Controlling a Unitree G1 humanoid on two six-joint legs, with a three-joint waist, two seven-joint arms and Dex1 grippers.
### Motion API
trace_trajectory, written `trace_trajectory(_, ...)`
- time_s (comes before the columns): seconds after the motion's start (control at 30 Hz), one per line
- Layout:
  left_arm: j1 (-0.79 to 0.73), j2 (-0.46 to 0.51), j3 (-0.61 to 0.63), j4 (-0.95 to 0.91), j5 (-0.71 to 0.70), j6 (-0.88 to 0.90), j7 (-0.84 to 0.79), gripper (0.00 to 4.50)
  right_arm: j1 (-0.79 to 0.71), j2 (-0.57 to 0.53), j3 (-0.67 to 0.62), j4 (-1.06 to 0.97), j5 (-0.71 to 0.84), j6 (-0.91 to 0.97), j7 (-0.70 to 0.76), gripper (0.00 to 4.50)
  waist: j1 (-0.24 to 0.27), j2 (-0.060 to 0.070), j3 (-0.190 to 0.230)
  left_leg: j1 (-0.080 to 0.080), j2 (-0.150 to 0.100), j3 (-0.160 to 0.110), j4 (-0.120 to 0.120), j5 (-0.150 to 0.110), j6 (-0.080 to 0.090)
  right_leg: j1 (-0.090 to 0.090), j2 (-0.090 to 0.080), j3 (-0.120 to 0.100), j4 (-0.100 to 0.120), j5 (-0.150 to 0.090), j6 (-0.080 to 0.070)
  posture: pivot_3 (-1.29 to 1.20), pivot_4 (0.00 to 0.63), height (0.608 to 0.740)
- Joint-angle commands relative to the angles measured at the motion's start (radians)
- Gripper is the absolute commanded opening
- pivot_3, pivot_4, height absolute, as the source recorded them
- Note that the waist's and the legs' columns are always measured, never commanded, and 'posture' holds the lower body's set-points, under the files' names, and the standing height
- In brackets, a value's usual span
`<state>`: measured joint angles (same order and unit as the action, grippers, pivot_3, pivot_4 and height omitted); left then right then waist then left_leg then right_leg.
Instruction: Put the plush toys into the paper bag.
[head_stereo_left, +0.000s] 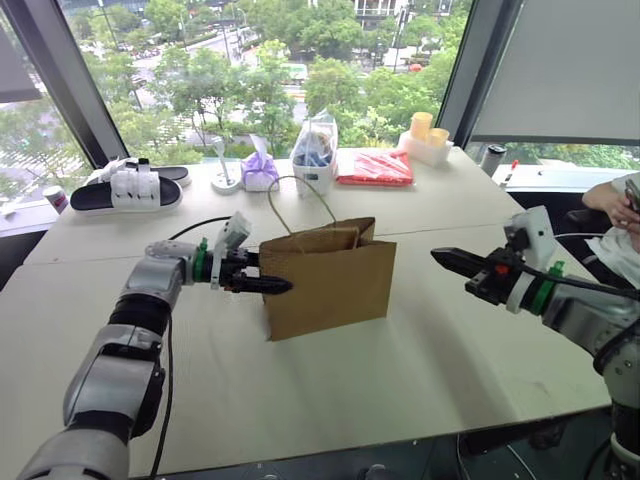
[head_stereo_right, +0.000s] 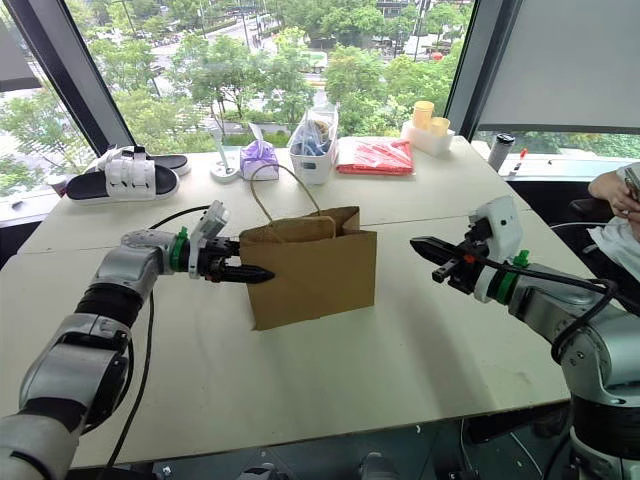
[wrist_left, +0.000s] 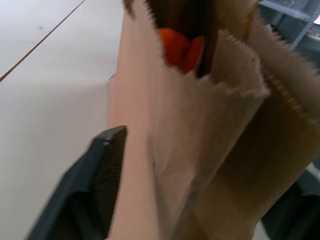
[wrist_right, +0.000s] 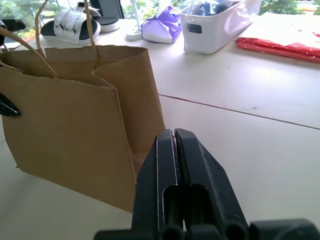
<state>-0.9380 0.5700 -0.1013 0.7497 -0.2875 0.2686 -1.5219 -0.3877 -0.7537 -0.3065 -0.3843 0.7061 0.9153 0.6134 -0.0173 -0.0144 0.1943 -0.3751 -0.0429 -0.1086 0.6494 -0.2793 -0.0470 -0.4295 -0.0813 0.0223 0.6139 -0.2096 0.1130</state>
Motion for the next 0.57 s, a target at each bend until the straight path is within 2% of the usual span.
trace_trajectory(0.03, 0.036, 0.063, 0.044, -0.09, 0.009, -0.008, 0.034, 4.48, -0.034, -0.041, 0.05, 0.01, -0.031, -0.048, 0.054, 0.0, -0.003, 0.0, 0.0, 0.0, 0.0, 0.0, 0.0, 0.0, 0.0, 0.0, 0.0, 0.0, 0.0, 0.0, 0.0, 0.0, 0.15, 0.74)
trace_trajectory(0.13, 0.124, 0.137, 0.082, -0.249, -0.018, 0.051, 0.067, 4.48, -0.029, -0.069, 0.116, 0.014, -0.059, -0.089, 0.125, 0.0, -0.004, 0.0, 0.0, 0.0, 0.001, 0.0, -0.001, 0.0, 0.0, -0.001, 0.0, 0.0, 0.0, 0.0, 0.0, 0.0, 0.15, 0.74)
trace_trajectory(0.27, 0.335, 0.206, 0.201, -0.638, -0.152, 0.243, 0.16, 4.48, -0.004, -0.101, 0.198, 0.057, -0.14, -0.19, 0.21, 0.0, -0.003, 0.0, 0.0, 0.0, 0.002, 0.001, -0.001, 0.0, 0.0, -0.001, 0.0, 0.0, 0.0, 0.0, 0.0, 0.0, 0.15, 0.74)
trace_trajectory(0.4, 0.496, 0.21, 0.301, -0.927, -0.266, 0.398, 0.299, 4.48, 0.009, -0.11, 0.214, 0.057, -0.148, -0.22, 0.264, 0.0, 0.008, 0.0, 0.0, -0.001, 0.003, 0.0, 0.0, 0.0, 0.0, 0.0, -0.001, 0.0, 0.0, 0.0, 0.0, 0.0, 0.15, 0.74)
trace_trajectory(0.57, 0.645, 0.162, 0.398, -1.172, -0.386, 0.559, 0.518, 4.48, 0.0, -0.102, 0.236, 0.094, -0.171, -0.263, 0.312, 0.0, 0.003, 0.0, 0.0, 0.001, 0.003, 0.001, 0.001, 0.0, 0.0, 0.001, -0.001, 0.001, 0.0, 0.0, 0.0, 0.0, 0.15, 0.74)
